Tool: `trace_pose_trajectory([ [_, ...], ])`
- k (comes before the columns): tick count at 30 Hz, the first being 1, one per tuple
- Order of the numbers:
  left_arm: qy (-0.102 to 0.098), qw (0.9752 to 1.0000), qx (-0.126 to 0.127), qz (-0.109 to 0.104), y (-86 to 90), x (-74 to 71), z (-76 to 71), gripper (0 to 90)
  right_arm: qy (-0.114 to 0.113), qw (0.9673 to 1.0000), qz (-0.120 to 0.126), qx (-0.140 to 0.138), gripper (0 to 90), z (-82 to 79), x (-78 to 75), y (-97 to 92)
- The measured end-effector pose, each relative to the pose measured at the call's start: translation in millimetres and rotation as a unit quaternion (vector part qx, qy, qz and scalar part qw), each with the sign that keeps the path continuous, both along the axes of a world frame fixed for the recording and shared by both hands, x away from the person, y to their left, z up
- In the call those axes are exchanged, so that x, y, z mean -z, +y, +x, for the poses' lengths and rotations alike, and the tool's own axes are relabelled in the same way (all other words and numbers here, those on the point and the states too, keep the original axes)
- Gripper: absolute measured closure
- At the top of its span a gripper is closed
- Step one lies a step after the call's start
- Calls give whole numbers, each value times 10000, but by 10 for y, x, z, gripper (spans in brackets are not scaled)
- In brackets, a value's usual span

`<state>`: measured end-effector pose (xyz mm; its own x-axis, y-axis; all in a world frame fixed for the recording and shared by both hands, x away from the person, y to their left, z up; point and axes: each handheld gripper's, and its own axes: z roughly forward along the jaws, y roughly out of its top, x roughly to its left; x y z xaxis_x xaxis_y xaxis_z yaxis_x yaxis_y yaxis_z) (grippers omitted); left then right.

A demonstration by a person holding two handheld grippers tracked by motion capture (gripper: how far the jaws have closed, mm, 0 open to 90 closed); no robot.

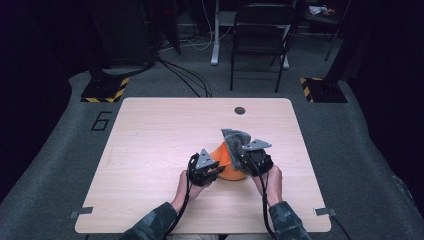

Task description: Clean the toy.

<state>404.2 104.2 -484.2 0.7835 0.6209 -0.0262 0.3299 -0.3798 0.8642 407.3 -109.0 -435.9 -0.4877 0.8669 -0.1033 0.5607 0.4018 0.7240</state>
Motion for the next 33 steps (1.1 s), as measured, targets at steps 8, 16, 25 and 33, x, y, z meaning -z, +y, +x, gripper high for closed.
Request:
trace_pose_trajectory([
  [8,135,9998,-40,-156,29,19,30,751,673,9964,-236,451,734,146,421,-314],
  [16,184,9994,-126,-278,74,32,71,748,813,9955,-201,447,733,197,497,-345],
  [25,243,9989,-186,-369,115,30,112,733,365,9956,833,245,734,78,19,-445],
  [33,28,9998,-188,90,84,-40,20,411,516,9966,641,91,732,88,157,-227],
])
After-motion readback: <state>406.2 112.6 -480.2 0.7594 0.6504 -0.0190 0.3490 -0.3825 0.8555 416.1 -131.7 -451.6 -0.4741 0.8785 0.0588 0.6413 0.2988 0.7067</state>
